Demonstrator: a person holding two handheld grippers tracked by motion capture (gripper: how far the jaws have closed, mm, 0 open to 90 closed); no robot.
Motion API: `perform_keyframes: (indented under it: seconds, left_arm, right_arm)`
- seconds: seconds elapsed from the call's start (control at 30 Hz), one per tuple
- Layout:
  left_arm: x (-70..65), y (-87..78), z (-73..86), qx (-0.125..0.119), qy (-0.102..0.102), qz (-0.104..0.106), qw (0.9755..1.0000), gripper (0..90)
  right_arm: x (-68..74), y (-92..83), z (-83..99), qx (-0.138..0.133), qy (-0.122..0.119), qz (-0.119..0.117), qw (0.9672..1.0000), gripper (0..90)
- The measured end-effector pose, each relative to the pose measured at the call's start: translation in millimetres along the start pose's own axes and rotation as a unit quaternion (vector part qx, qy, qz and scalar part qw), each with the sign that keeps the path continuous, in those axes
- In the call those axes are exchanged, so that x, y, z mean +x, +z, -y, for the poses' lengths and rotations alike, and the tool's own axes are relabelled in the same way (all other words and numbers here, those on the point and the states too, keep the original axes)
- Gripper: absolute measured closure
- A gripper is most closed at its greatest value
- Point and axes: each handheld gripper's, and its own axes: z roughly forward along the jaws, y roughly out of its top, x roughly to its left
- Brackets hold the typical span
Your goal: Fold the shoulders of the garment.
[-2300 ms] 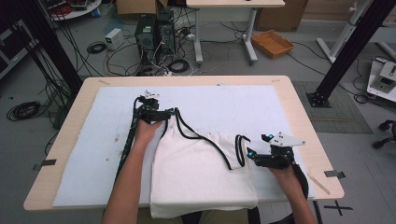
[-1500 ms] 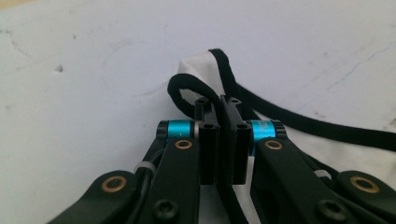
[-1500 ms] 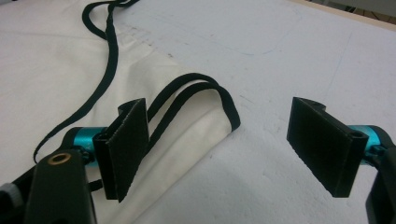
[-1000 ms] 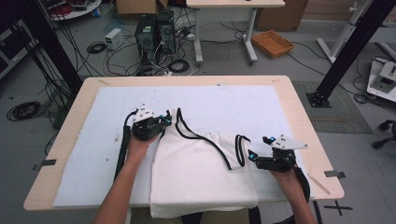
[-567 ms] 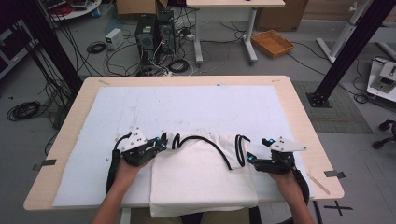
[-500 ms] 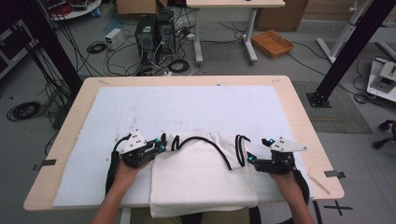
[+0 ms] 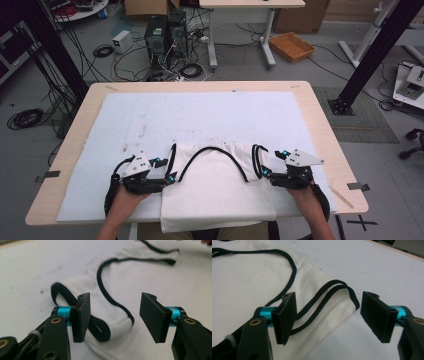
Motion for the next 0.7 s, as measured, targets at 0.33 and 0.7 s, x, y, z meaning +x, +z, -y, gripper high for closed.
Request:
perform_keyframes:
  seconds: [0.33,0.7]
  left_arm:
    - [-2.3,15.3,4.0,0.083,-0.018,-0.003,0.9964,77.3]
    - [-5.3,-1.0,-3.9,-0.046,-0.118,0.068,0.9896,84.2]
  right_arm:
    - [30.7,20.6,-4.4,0.073,-0.106,-0.101,0.9865,63.8]
    - [24.3,6.6,-13.8,0.032,-0.096,-0.056,0.9933,83.3]
